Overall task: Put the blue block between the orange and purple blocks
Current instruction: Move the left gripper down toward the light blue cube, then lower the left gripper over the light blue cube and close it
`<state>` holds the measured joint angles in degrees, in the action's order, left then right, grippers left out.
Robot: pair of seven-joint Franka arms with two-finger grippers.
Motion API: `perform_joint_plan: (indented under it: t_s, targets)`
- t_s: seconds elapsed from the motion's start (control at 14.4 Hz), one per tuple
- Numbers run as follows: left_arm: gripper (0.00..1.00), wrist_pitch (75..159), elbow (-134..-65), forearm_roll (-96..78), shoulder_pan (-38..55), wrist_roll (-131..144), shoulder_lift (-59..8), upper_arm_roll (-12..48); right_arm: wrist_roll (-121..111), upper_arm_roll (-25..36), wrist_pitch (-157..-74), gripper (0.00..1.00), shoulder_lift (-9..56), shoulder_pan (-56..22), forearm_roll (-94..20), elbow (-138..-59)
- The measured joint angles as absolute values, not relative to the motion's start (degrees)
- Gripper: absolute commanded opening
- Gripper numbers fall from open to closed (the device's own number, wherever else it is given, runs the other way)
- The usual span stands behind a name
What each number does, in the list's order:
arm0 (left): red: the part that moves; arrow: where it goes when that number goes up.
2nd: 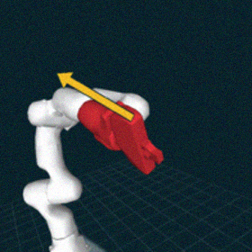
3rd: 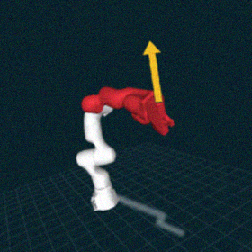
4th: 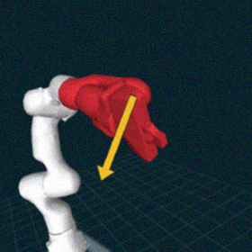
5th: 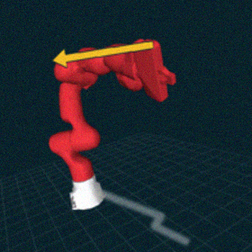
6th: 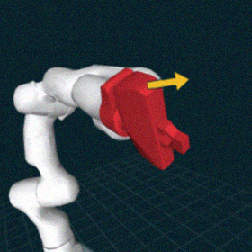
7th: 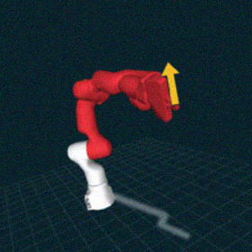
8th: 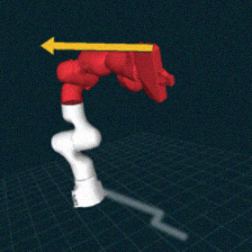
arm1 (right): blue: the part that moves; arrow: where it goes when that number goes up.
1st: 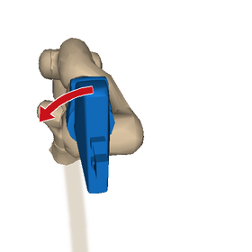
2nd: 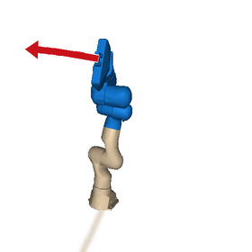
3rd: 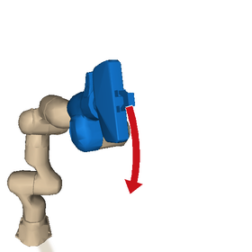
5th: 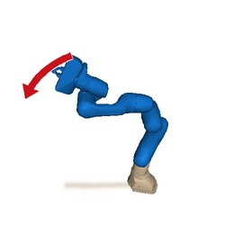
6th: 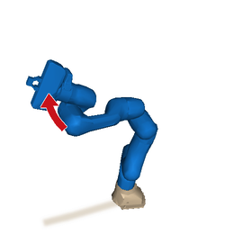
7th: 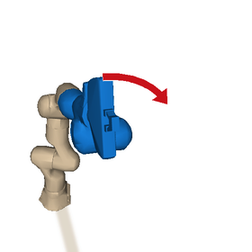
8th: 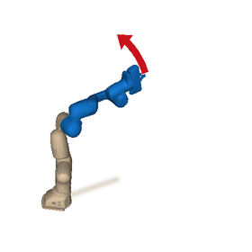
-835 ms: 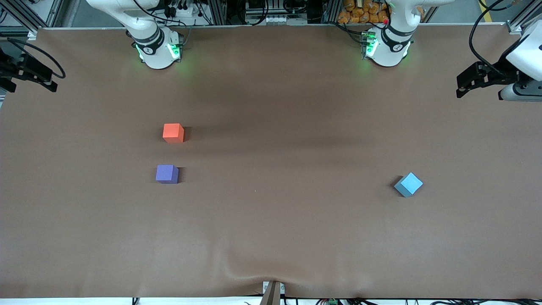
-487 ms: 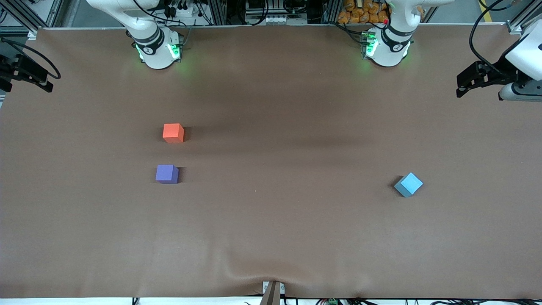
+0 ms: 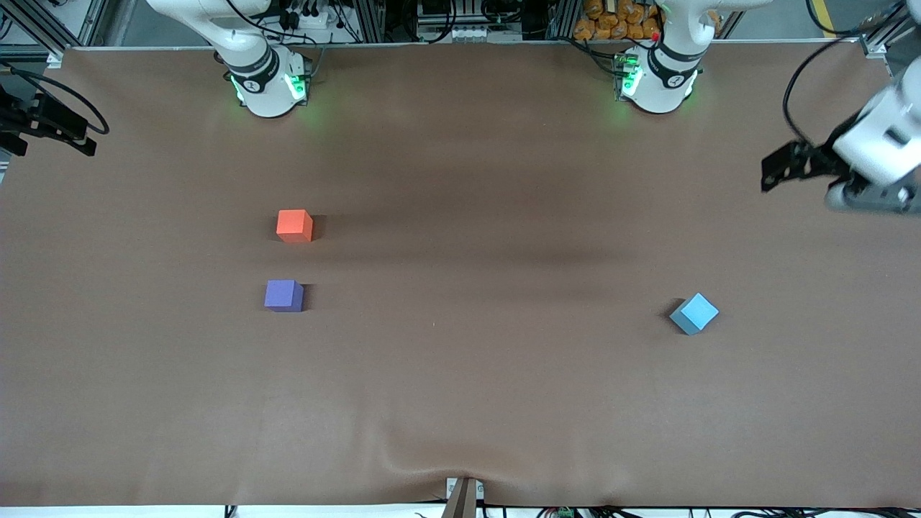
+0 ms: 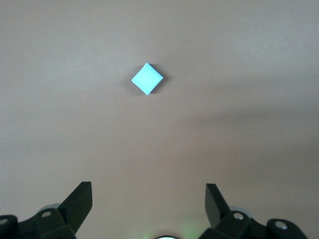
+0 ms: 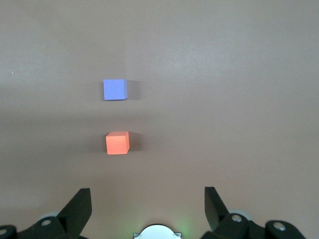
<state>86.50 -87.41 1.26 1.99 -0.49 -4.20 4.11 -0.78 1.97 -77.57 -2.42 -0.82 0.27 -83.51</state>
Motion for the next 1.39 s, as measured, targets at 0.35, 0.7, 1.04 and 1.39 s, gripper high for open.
perform_joint_plan:
  t_s: [0.35, 0.7, 1.04, 1.39]
  targets:
    - [1.00, 92.8, -88.1, 1.3, -0.4, -10.2, -14.1, 3.7, -0.8, 1.9, -77.1, 1.00, -2.4, -0.8, 0.3, -83.6]
    - [1.00, 101.5, -88.8, 1.3, -3.8, -23.9, -21.5, 3.6, -0.8, 1.9, -76.7, 1.00, -2.4, -0.8, 0.3, -83.6]
    - [1.00, 103.9, -88.8, 1.3, -3.5, -28.5, -23.8, 3.9, -0.8, 1.9, -76.7, 1.00, -2.4, -0.8, 0.3, -83.6]
    - [1.00, 108.5, -93.4, 1.3, -3.6, -31.7, -24.9, 3.9, -0.8, 1.9, -76.7, 1.00, -2.4, -0.8, 0.3, -83.6]
